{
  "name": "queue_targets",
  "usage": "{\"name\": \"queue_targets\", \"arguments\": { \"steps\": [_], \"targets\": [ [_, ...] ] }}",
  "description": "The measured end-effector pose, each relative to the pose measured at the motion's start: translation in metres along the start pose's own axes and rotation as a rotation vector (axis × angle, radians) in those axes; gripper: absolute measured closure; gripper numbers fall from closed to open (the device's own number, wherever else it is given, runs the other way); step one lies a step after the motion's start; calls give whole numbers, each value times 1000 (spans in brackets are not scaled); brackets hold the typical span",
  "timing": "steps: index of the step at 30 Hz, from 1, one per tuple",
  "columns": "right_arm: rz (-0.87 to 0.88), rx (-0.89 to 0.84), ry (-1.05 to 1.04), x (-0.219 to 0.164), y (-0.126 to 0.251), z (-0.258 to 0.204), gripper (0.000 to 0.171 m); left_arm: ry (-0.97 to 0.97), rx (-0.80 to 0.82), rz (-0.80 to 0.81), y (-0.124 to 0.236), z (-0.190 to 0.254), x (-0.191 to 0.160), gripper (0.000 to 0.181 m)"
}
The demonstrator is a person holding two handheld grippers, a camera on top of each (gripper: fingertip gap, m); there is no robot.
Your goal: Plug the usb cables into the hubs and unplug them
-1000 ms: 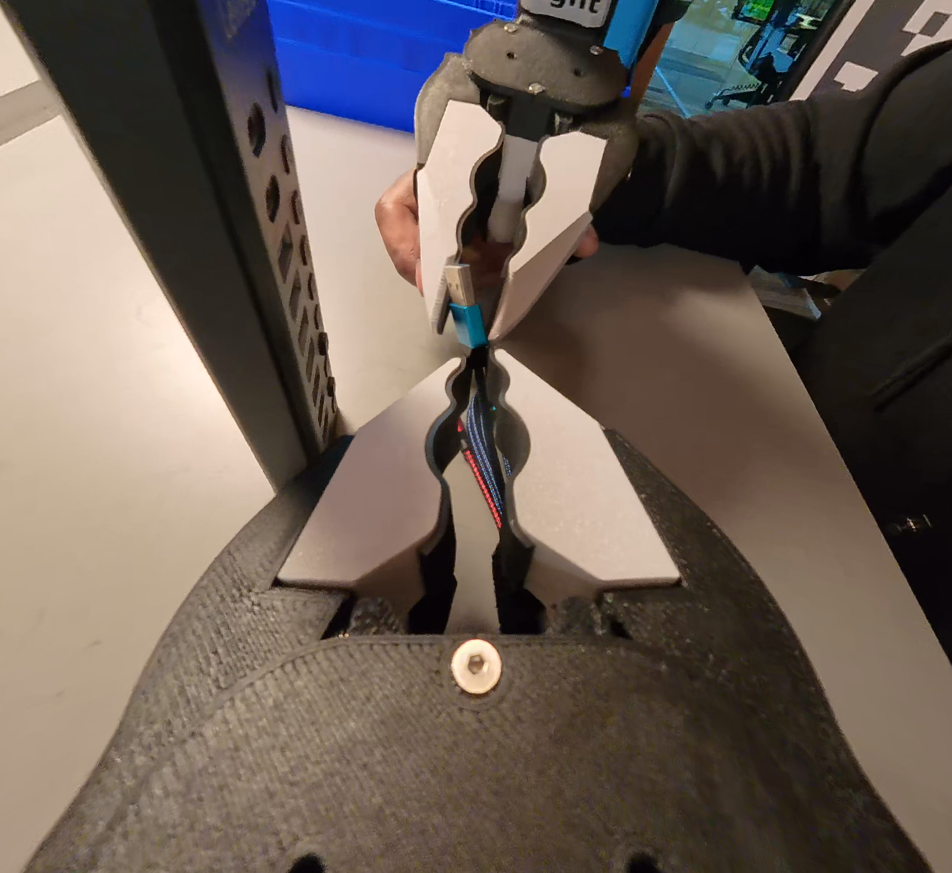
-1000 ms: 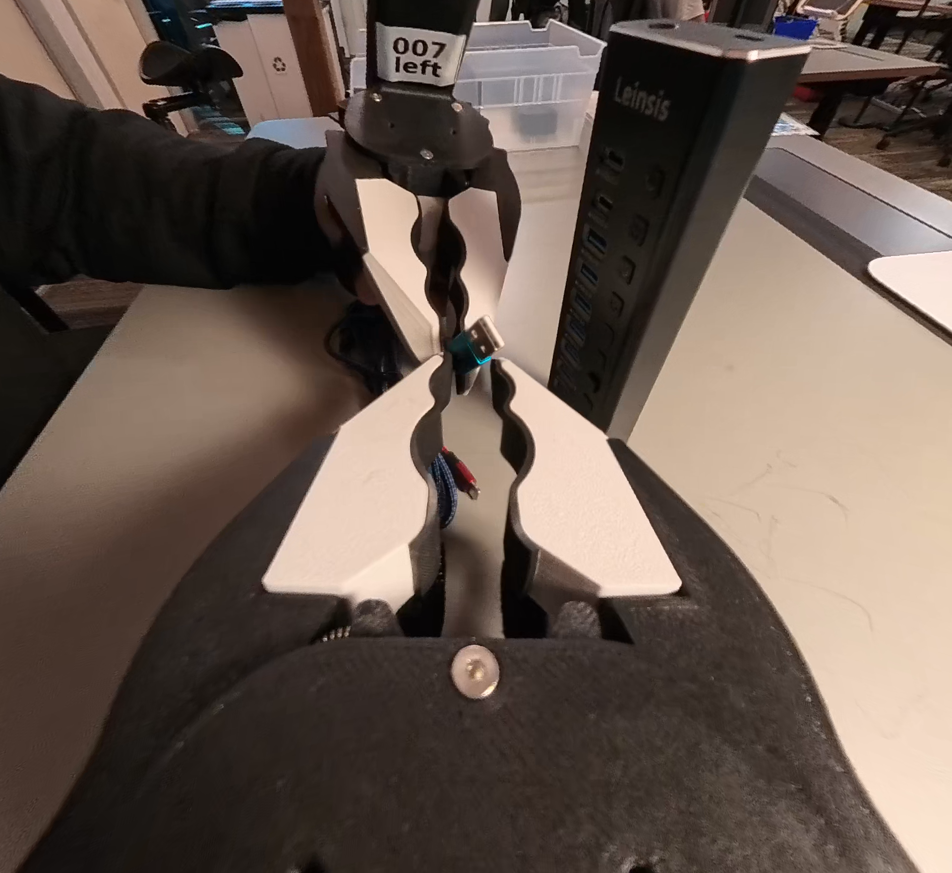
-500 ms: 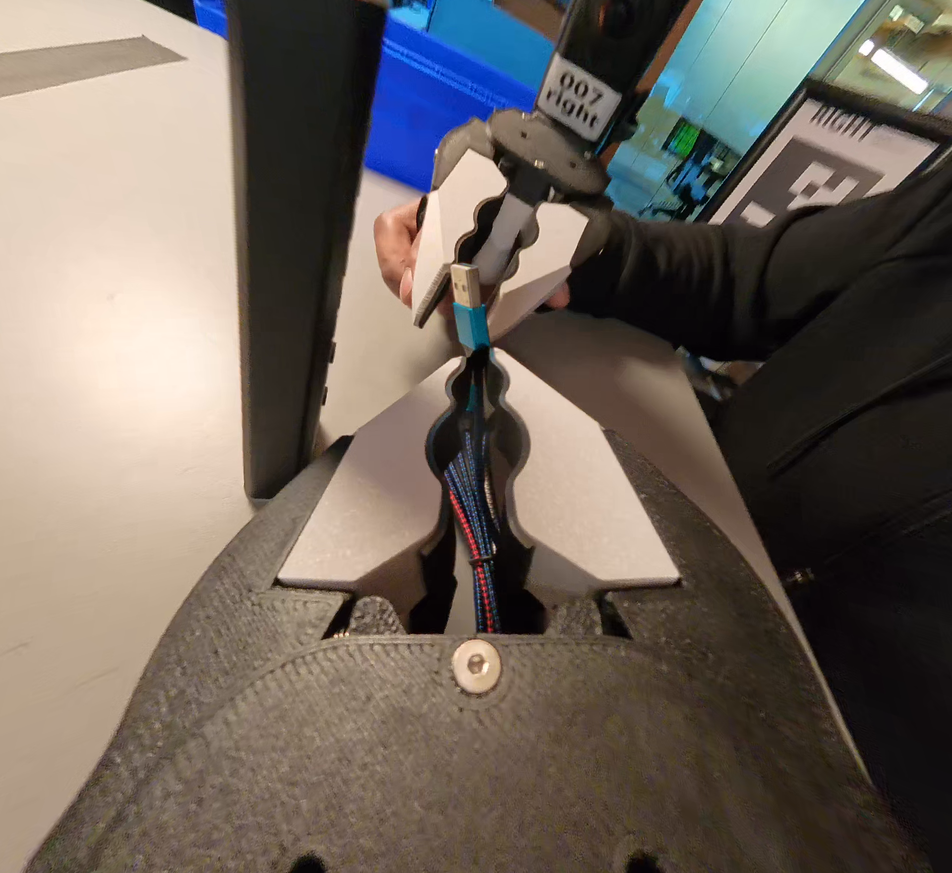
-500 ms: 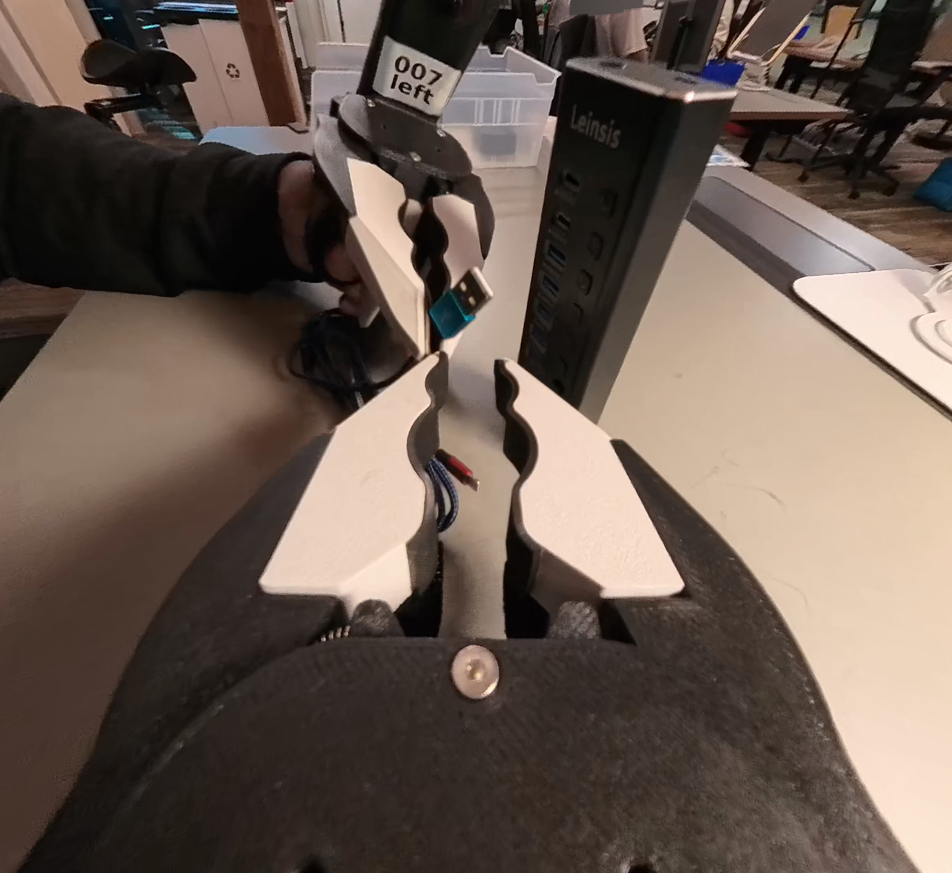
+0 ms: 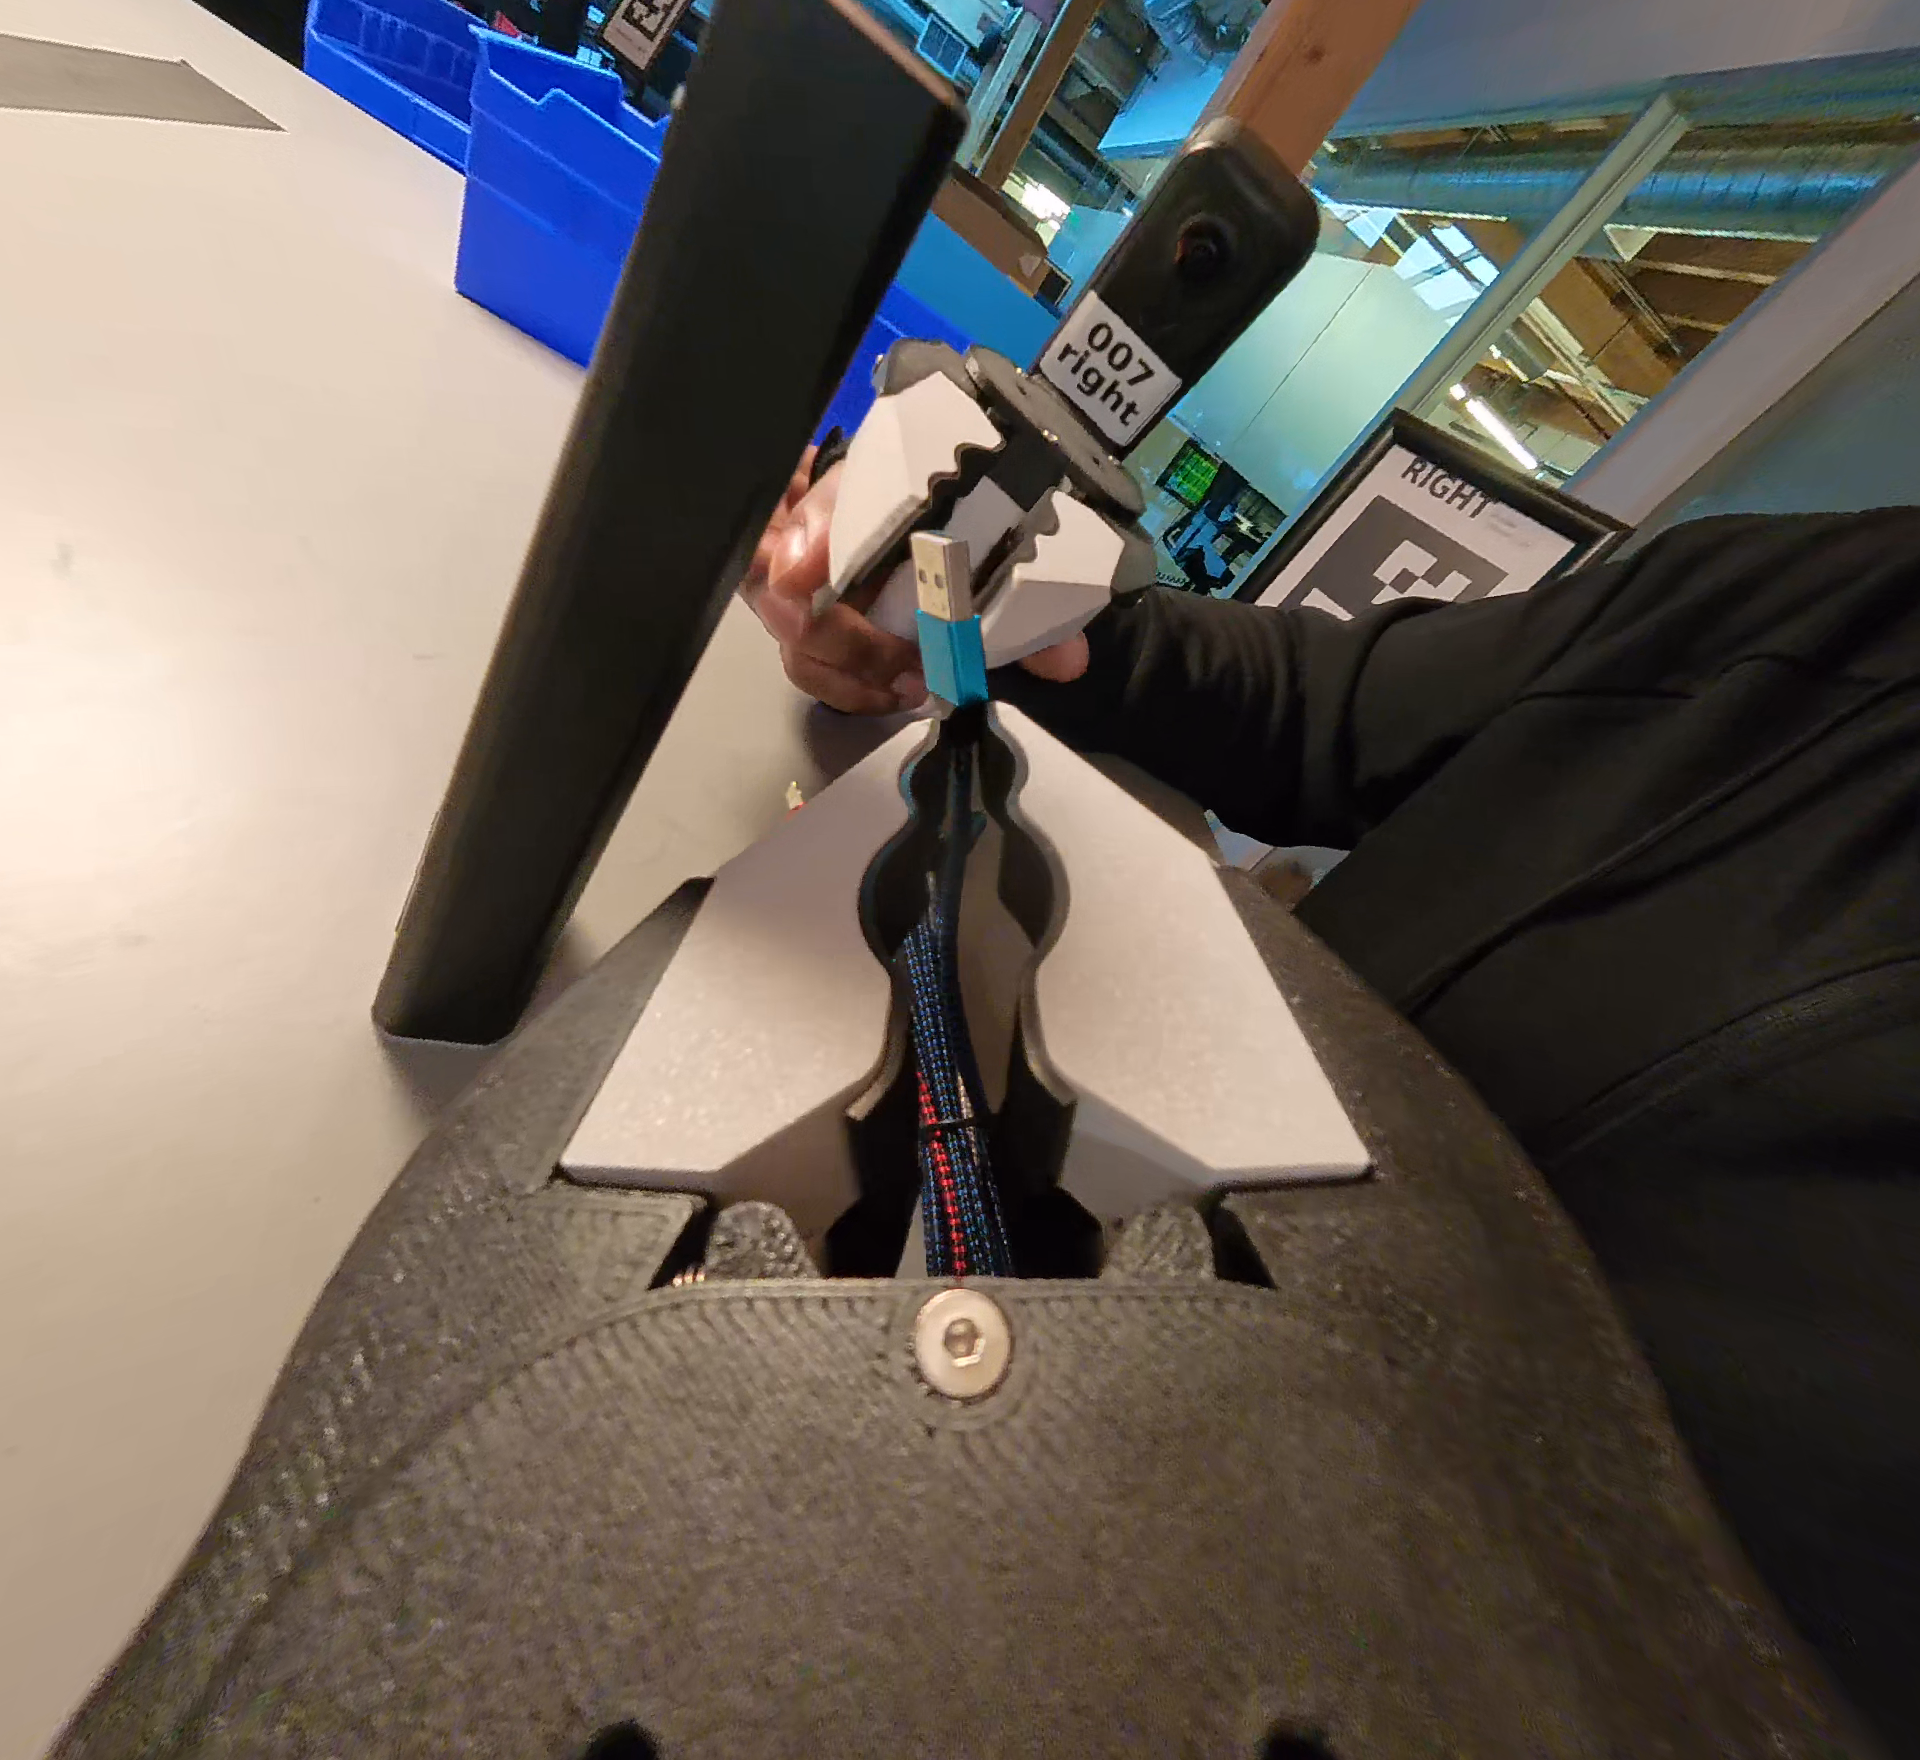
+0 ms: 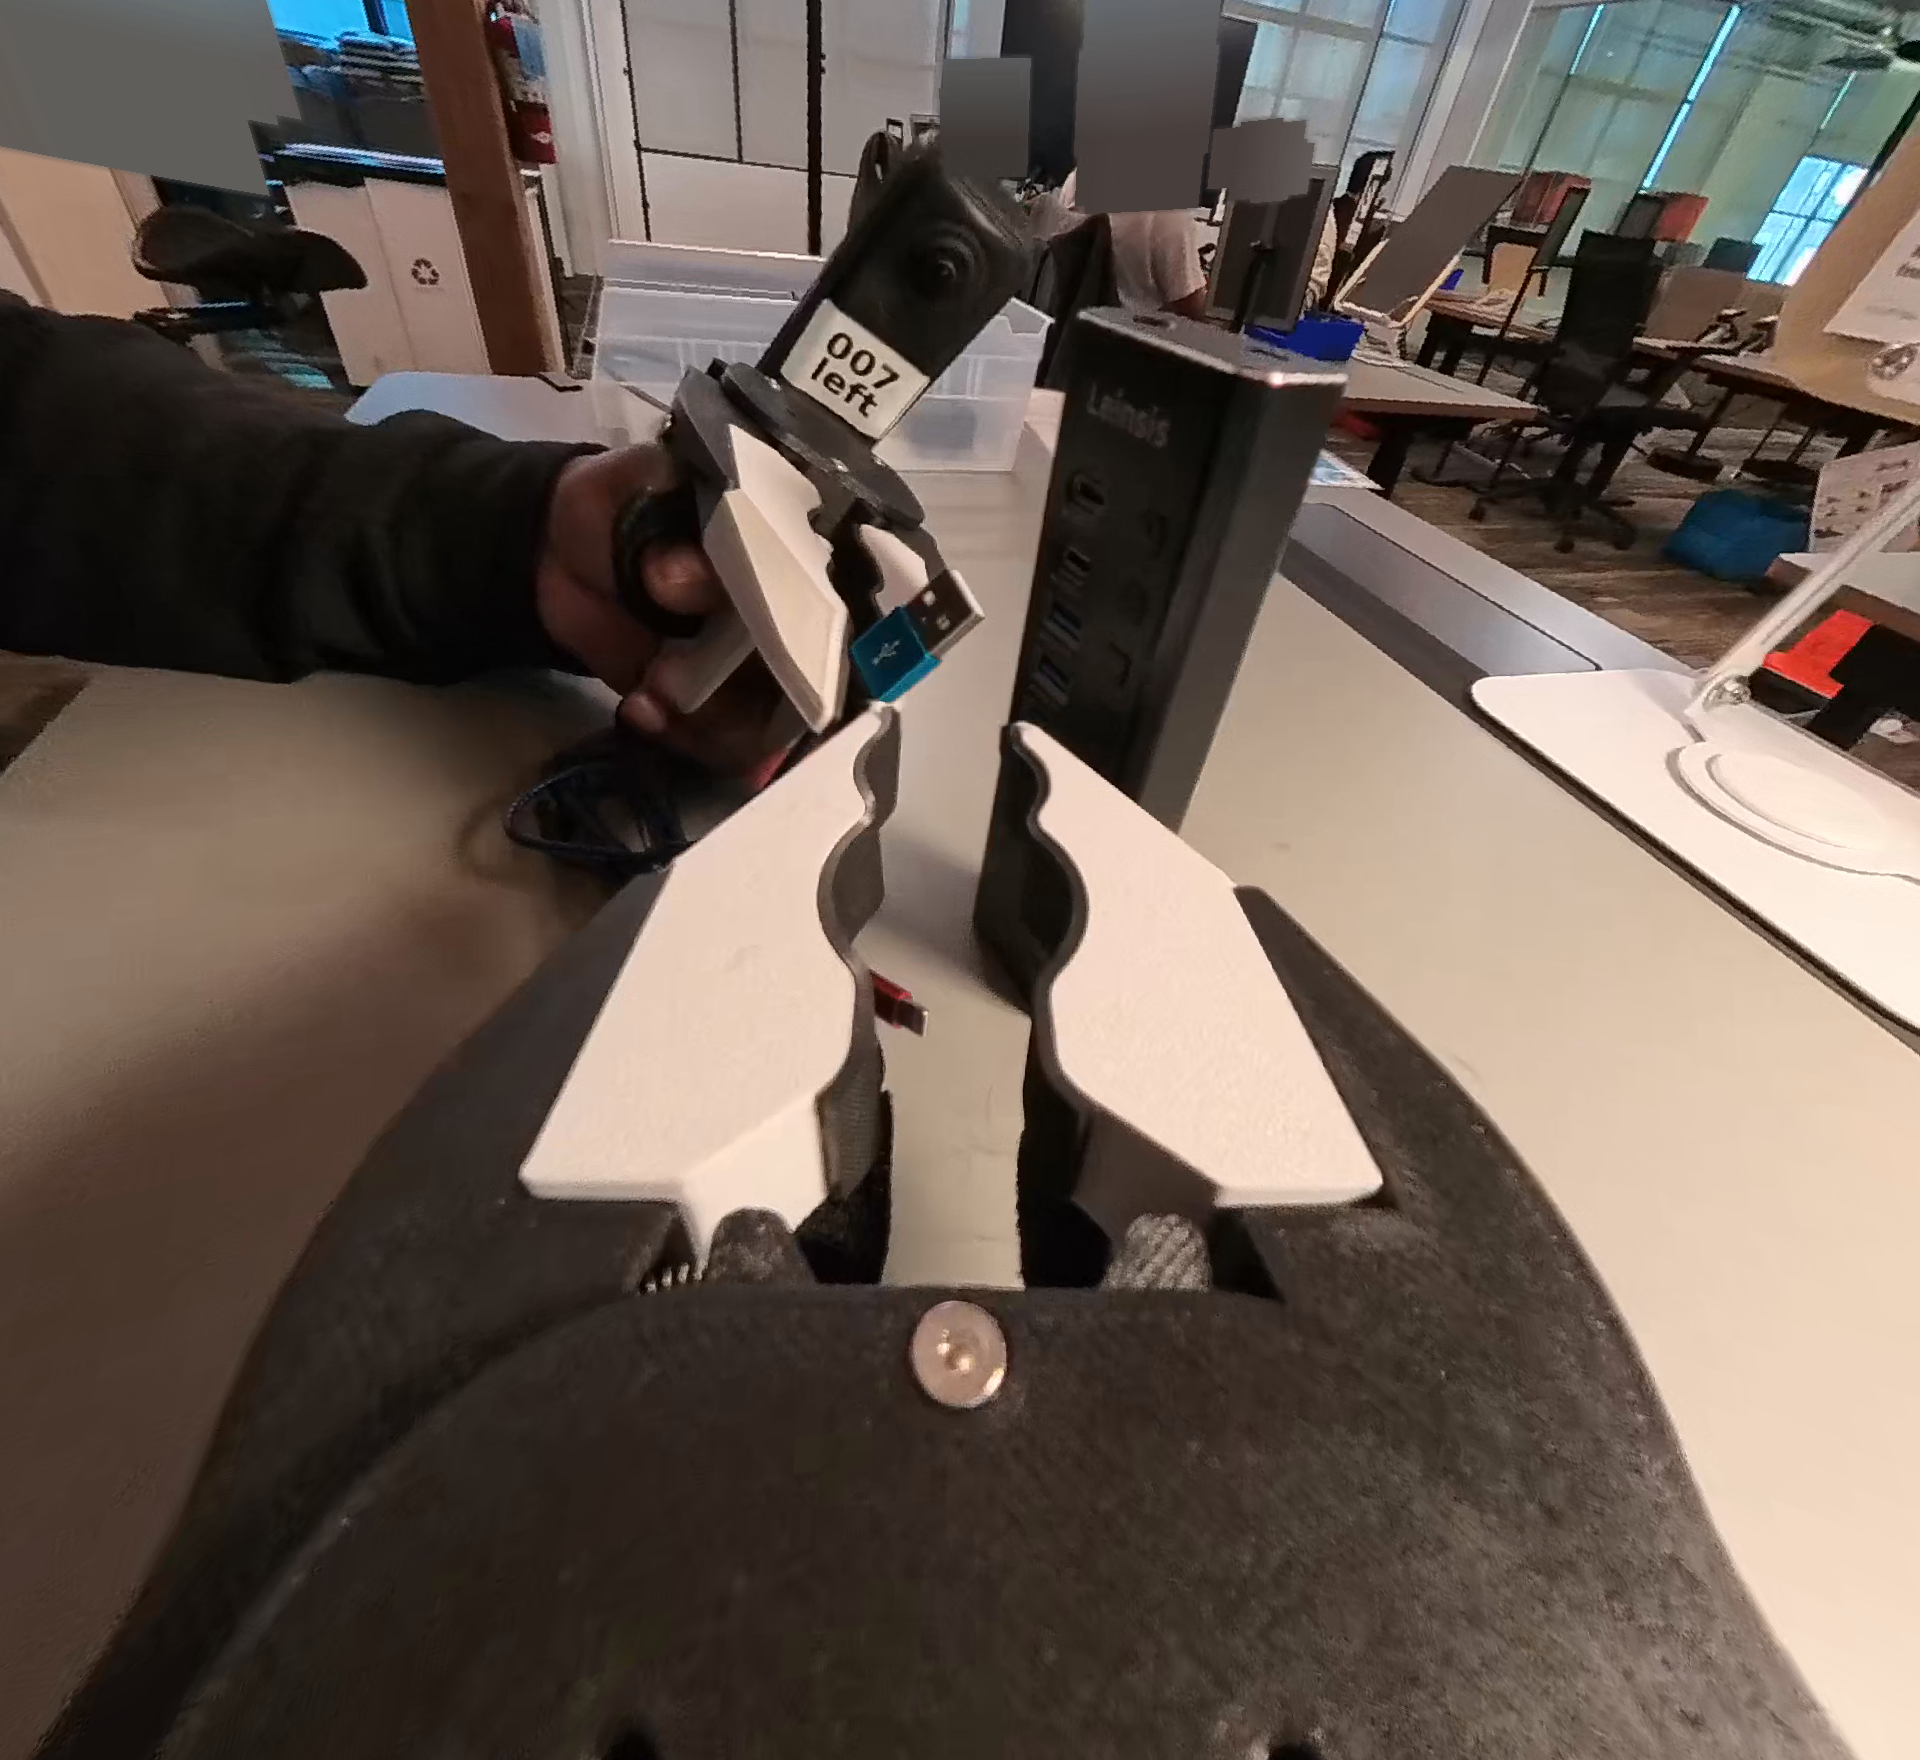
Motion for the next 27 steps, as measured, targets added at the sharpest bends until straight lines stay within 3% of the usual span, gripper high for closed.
{"name": "queue_targets", "arguments": {
  "steps": [8, 27],
  "targets": [
    [-5, -9, 18, 0, -1, -1, 152, -106, 60, -51, -5, 2, -3, 174],
    [-6, -13, 21, 0, -3, -2, 152, -79, 65, -16, -3, -1, 0, 174]
  ]
}}
Point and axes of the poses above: each gripper's, where its closed fingertips meet, y back along the fingers, x out of its top, z = x × y across the jaws, the point moved 4 cm from there along y, back along the fingers, and after that the axes turned 1 degree about y, right-handed, at the moved point
